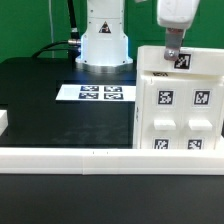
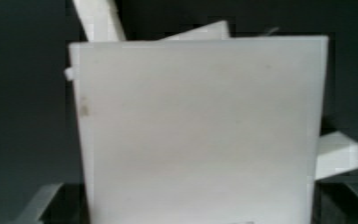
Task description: Assemble cabinet
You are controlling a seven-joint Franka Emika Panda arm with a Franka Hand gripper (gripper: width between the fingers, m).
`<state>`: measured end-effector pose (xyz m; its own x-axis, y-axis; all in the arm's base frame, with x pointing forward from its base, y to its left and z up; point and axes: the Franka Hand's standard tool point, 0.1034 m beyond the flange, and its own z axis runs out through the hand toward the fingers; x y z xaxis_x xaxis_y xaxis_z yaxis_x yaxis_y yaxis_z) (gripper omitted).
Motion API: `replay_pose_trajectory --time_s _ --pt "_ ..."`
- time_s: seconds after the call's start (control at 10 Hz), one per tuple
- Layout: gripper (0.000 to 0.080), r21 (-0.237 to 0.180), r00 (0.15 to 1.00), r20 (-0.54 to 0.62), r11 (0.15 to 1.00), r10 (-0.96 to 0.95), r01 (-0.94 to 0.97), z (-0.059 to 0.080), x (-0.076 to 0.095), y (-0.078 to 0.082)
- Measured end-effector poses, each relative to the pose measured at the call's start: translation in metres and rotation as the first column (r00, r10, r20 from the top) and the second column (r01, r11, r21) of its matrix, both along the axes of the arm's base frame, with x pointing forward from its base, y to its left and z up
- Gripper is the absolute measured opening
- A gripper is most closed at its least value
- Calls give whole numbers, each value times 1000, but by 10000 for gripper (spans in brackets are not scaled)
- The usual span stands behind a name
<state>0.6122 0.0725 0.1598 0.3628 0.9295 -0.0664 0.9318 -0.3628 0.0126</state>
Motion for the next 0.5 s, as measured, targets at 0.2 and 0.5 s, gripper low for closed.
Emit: replay_pose_trajectory --time_s 0.2,0.5 --pt "564 0 987 6 987 -158 158 0 -2 1" --pt "564 -4 908 8 908 -419 419 -1 -6 3"
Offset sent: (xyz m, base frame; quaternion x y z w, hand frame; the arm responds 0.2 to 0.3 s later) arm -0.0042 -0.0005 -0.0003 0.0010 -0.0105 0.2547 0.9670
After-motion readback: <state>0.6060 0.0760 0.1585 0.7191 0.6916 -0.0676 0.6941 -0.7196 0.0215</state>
